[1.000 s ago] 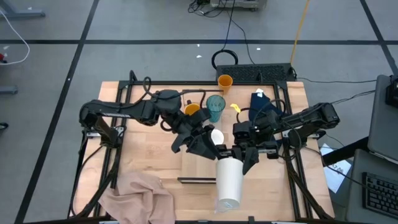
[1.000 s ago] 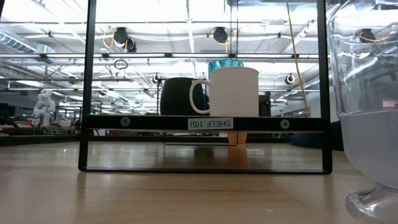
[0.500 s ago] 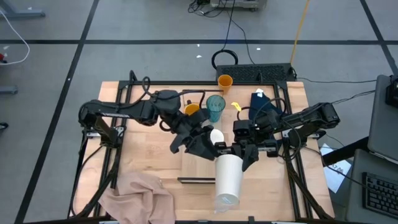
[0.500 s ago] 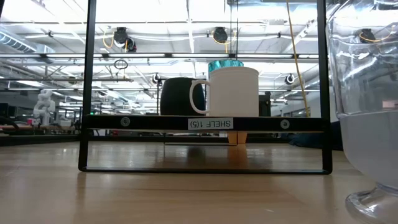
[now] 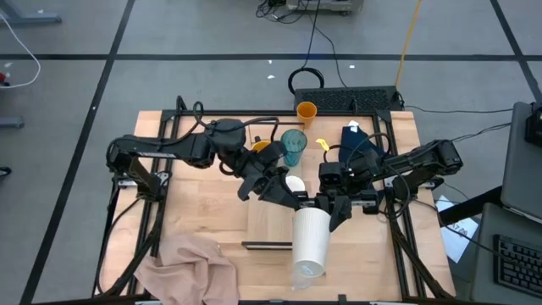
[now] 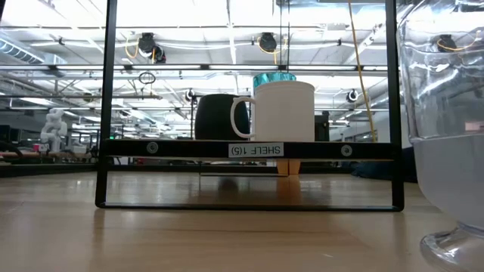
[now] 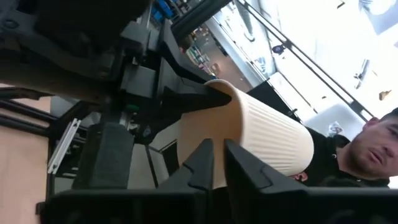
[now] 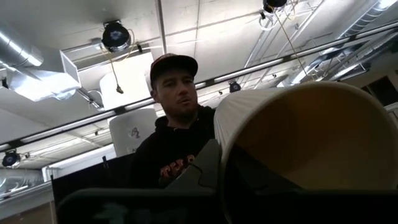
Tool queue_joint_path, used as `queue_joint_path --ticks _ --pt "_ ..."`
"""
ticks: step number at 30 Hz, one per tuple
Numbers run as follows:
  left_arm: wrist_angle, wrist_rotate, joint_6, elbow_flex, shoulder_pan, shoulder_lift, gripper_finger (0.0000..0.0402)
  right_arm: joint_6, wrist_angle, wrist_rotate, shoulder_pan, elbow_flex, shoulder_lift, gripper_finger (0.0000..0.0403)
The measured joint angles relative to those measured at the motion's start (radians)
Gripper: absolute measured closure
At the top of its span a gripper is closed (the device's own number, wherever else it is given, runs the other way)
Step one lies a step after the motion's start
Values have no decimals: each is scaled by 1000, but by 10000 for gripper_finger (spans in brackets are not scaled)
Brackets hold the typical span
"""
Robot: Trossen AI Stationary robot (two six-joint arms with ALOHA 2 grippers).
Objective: Stack small to large cups/mugs on shelf
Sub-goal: Put the white cup on the shelf
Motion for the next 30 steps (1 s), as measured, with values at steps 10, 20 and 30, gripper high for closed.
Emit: queue_joint_path --ticks 10,20,30 --pt "-10 -16 63 0 3 -1 400 57 -3 2 -18 0 0 403" --pt "-396 98 507 -1 31 -26 383 219 -116 -136 -96 -110 0 403" --pt "-744 59 667 -3 132 -102 383 298 -290 -266 -188 -196 -19 403"
